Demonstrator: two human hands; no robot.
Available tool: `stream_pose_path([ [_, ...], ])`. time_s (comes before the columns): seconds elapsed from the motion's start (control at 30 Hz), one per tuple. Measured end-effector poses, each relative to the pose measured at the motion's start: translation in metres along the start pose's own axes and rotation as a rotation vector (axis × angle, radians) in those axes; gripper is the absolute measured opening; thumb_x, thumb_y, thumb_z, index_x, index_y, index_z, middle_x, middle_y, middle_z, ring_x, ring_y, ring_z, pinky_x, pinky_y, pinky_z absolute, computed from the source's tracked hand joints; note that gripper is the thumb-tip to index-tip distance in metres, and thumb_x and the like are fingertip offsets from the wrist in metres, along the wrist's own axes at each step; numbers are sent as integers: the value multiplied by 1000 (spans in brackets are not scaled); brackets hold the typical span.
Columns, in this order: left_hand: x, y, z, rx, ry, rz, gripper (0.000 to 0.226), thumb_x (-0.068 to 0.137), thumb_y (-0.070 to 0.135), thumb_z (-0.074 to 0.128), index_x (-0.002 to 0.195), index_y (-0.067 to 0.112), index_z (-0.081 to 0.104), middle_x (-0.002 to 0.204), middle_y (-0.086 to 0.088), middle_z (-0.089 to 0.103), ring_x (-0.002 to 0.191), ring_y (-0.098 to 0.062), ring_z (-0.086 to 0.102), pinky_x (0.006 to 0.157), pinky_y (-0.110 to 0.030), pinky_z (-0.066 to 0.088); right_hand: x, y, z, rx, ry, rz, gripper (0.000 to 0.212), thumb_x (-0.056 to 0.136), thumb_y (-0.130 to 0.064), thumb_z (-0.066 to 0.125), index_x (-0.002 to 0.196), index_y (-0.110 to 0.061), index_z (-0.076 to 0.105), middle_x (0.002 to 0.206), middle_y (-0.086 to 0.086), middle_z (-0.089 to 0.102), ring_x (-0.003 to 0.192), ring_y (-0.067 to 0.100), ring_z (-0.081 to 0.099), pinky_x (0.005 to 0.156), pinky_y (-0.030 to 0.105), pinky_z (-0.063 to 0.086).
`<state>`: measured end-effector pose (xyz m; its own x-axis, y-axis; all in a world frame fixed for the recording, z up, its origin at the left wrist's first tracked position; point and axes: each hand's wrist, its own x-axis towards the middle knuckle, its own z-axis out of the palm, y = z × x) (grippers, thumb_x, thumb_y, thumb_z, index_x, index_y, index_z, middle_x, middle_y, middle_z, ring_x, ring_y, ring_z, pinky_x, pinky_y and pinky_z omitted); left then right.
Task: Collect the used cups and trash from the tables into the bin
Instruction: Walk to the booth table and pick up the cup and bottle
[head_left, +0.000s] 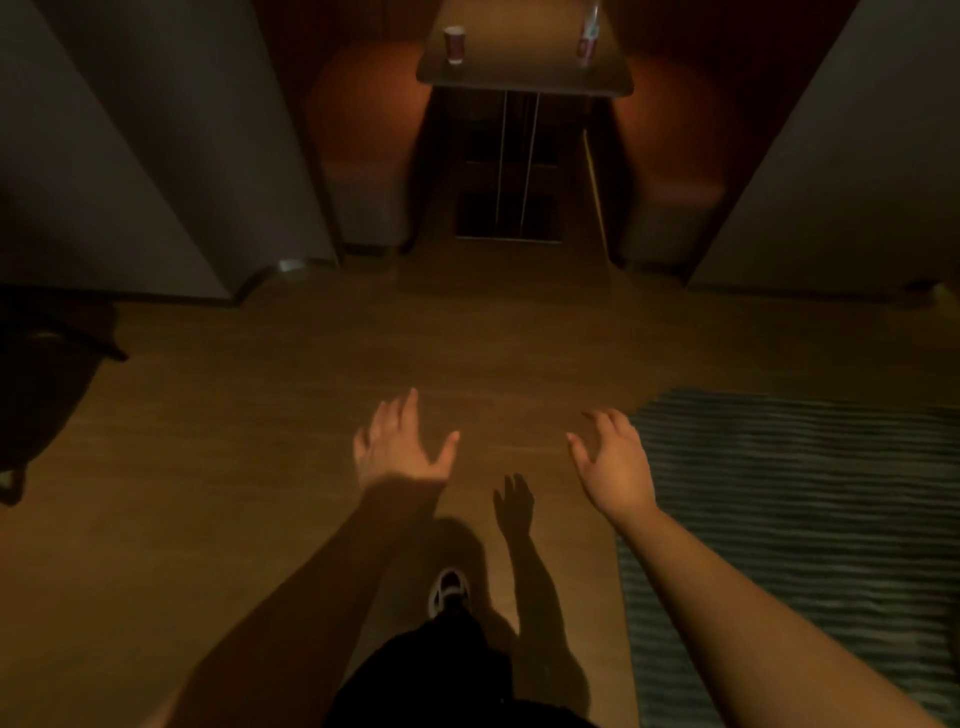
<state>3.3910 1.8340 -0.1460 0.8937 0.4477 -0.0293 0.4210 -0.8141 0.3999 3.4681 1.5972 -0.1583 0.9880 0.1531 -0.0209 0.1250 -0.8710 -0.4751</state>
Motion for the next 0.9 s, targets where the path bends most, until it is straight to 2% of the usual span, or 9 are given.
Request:
stream_pose_path([
  [0.17, 171, 35, -18, -28, 44, 69, 75, 86, 57, 50, 145, 16, 30, 147, -12, 37, 138, -27, 27, 109, -49, 25, 159, -43, -14, -8, 25, 27, 45, 94, -39, 49, 133, -16, 48, 140, 9, 44, 128, 26, 41, 105, 38, 38],
  [0.37, 351, 71, 5, -79, -46, 63, 77, 89, 51, 50, 149, 15, 19, 154, -13, 24, 140, -30, 20, 113, -50, 11, 335, -57, -10, 12, 35, 16, 45, 94, -33, 52, 133, -10, 49, 136, 13, 46, 124, 30, 43, 103, 36, 39],
  [0.53, 517, 113, 39, -89, -17, 12, 81, 86, 63, 45, 150, 23, 14, 154, -10, 23, 139, -31, 23, 111, -50, 14, 514, -43, 3, 18, 46, 0, 46, 94, -34, 52, 134, -11, 48, 139, 12, 45, 124, 29, 44, 100, 36, 40],
  [0.73, 717, 191, 46, -58, 45, 39, 79, 87, 60, 47, 149, 19, 19, 154, -8, 24, 141, -25, 21, 112, -48, 20, 738, -43, -14, 16, 25, -6, 50, 94, -35, 53, 134, -7, 48, 142, 15, 44, 128, 30, 43, 104, 38, 38],
  [0.9, 843, 238, 29, -63, 101, 40, 77, 89, 56, 48, 149, 15, 21, 153, -8, 27, 140, -24, 23, 110, -47, 20, 874, -59, -34, 15, -11, -17, 50, 94, -36, 51, 137, -11, 44, 145, 11, 40, 132, 26, 39, 107, 39, 36],
])
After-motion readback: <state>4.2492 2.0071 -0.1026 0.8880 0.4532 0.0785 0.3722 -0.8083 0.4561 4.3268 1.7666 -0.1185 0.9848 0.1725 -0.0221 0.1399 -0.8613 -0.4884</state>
